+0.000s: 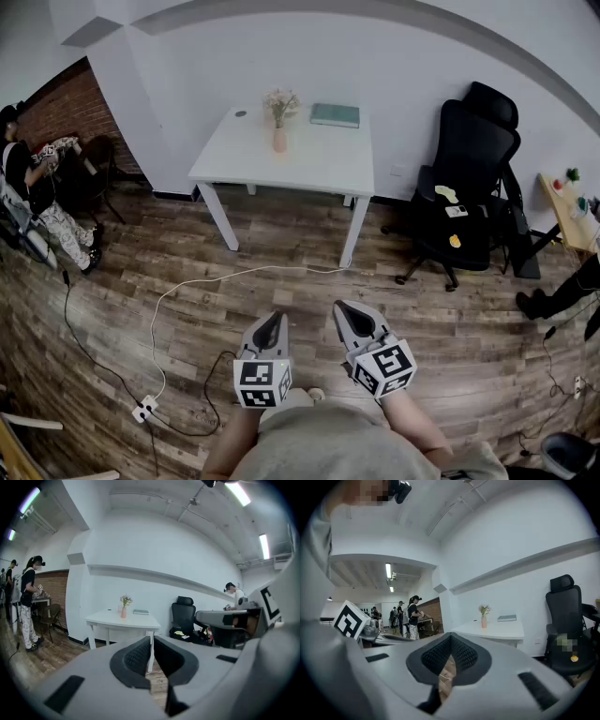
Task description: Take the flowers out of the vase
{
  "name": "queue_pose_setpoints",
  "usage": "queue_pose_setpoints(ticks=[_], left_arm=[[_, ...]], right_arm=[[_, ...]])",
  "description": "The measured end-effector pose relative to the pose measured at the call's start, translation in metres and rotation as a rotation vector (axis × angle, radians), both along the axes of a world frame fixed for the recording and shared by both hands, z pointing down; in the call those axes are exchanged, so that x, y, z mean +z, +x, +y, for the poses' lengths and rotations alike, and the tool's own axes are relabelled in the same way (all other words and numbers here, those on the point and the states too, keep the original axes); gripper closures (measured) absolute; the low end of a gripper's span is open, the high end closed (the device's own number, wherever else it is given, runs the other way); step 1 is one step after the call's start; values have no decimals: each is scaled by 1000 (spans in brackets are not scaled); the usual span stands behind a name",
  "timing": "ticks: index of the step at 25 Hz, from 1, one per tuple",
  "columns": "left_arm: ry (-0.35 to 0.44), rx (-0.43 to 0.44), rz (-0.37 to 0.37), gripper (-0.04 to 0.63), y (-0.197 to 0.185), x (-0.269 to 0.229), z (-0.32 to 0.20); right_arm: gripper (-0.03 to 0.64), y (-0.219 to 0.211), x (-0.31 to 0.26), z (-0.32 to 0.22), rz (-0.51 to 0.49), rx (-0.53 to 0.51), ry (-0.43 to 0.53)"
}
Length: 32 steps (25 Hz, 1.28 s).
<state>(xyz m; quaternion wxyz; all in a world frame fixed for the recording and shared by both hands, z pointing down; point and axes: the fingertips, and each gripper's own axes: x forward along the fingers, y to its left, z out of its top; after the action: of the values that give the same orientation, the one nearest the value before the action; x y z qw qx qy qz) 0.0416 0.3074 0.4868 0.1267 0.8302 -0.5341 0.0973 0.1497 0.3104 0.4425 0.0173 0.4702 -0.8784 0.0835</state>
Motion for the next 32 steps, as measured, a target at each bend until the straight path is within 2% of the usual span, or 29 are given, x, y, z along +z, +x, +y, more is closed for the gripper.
queue_pose_setpoints(ticks=[4,12,21,32], left_arm=[[12,-10,3,574,11,-4,14],[16,-34,13,574,9,-6,29],[18,-55,34,574,12,-9,22],[24,-88,51,574,-3,-7,11]], right_arm=[[618,9,2,13,9,-16,2],[617,7,-1,23,-5,-51,8],[615,12,-3,13,13,-65,9],[615,4,9,-1,14,-78,-5]])
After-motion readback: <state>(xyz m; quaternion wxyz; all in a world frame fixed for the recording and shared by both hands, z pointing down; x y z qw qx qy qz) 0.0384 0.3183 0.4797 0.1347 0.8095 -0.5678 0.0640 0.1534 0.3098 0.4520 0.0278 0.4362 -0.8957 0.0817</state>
